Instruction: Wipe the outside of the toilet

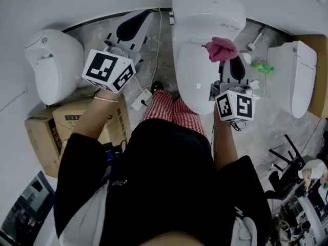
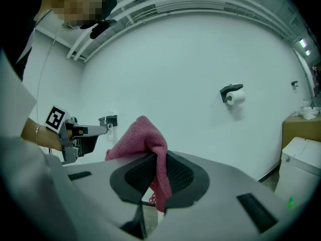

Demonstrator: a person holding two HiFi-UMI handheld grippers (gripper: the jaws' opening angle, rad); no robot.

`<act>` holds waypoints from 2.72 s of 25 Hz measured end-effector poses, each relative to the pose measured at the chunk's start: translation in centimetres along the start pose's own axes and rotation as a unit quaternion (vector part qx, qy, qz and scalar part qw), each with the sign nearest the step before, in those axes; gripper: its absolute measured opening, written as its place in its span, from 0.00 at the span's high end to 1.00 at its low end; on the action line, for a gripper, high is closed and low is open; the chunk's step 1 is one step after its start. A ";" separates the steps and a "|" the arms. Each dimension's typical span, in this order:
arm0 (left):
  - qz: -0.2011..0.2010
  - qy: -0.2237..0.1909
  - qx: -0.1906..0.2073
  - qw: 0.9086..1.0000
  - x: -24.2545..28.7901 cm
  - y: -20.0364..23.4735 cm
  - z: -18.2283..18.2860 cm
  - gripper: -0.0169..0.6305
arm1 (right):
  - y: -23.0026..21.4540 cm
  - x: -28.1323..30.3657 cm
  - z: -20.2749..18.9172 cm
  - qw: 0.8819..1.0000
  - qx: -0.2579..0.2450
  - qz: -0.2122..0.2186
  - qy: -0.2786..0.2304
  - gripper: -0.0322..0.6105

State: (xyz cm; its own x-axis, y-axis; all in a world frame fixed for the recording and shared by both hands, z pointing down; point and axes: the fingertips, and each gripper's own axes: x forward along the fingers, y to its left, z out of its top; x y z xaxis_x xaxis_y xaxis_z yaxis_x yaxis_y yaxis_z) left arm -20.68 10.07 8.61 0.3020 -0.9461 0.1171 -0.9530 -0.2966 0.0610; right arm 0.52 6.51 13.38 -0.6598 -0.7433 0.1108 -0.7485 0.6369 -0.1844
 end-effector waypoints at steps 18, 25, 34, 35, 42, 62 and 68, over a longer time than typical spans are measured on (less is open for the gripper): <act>-0.016 -0.020 -0.021 0.999 3.0 1.3 0.3 0.96 | -1.8 1.7 -3.1 0.999 0.015 -0.042 -0.002 0.86; -0.137 0.010 -0.030 0.990 8.9 7.1 -2.8 0.96 | 1.6 7.8 -8.5 0.990 0.043 -0.134 0.015 0.86; -0.161 0.041 -0.057 0.985 10.4 14.5 -10.8 0.96 | 6.2 15.0 -18.1 0.981 0.094 -0.164 0.044 0.86; -0.155 0.044 -0.066 0.985 10.7 15.0 -12.3 0.96 | 6.0 15.6 -19.4 0.979 0.106 -0.169 0.047 0.86; -0.129 0.071 -0.097 0.984 10.8 15.7 -20.3 0.96 | 3.5 19.2 -26.9 0.970 0.122 -0.195 0.072 0.86; -0.100 0.070 -0.116 0.986 10.0 19.6 -23.7 0.96 | 3.6 24.9 -29.7 0.952 0.159 -0.251 0.077 0.86; -0.094 0.070 -0.124 0.985 9.2 20.3 -24.0 0.96 | 3.9 25.3 -29.3 0.952 0.148 -0.255 0.077 0.86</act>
State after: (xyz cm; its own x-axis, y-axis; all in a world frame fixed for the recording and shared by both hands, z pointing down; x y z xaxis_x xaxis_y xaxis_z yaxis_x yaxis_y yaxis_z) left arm -36.65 -1.58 34.67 0.4897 -0.8447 0.2159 -0.8501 -0.4075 0.3337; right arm -21.07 -3.80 44.02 -0.2342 -0.8872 0.3976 -0.9377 0.0982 -0.3333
